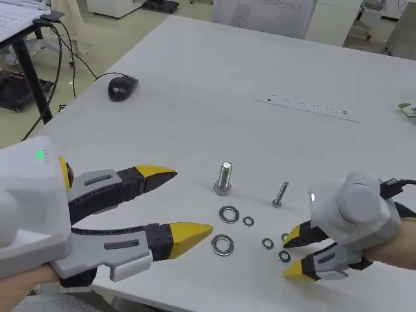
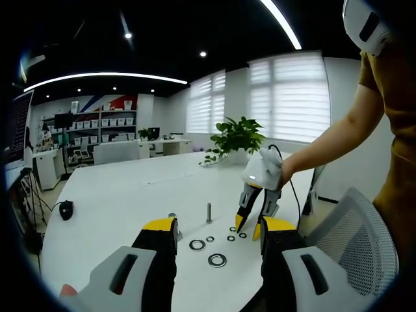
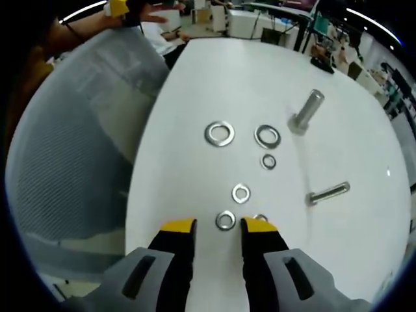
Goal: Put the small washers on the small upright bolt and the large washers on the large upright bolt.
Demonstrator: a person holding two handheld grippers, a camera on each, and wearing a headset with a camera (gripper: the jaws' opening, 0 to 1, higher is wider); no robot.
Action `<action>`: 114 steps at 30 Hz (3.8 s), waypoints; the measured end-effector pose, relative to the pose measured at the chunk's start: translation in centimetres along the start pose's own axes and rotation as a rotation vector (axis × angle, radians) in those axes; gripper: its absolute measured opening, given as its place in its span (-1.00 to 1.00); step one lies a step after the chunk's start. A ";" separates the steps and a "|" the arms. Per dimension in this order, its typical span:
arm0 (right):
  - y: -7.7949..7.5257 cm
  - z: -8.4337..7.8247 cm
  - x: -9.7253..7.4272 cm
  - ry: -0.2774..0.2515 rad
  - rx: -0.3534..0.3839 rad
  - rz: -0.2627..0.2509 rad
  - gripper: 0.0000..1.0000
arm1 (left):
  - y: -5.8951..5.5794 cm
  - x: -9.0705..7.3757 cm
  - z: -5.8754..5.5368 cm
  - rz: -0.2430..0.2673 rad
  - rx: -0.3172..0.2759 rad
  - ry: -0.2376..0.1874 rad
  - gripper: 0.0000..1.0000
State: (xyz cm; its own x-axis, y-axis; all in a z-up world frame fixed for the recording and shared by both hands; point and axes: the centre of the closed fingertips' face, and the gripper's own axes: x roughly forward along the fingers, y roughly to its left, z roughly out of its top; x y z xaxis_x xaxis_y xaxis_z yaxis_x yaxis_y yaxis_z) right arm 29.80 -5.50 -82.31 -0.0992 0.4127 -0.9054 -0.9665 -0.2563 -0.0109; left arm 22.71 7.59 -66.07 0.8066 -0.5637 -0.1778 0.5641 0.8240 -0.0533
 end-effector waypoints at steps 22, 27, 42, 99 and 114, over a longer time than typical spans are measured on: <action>-0.3 0.0 0.1 0.040 -0.038 0.017 -0.55 | 0.3 0.7 0.2 -0.043 0.082 0.063 0.01; -0.3 0.0 0.1 0.058 -0.043 0.018 -0.55 | 0.6 0.9 -0.5 -0.055 0.096 0.099 0.01; -0.3 -0.1 0.2 0.062 -0.069 0.009 -0.71 | 0.4 1.0 -2.1 -0.047 0.109 0.187 -0.01; -10.2 4.2 -6.1 0.033 -0.061 -0.113 -0.75 | 0.0 3.0 -3.5 -0.063 0.064 0.215 -0.01; -10.3 3.9 -5.0 0.061 -0.068 -0.086 -0.75 | 0.1 3.2 -3.6 -0.067 0.050 0.215 -0.01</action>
State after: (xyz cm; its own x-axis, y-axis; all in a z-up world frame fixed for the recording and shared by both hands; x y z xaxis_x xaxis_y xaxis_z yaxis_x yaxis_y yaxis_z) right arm 39.29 -1.49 -76.02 -0.0003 0.3824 -0.9240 -0.9523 -0.2822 -0.1165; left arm 24.74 6.11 -70.23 0.7142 -0.5873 -0.3807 0.6273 0.7784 -0.0241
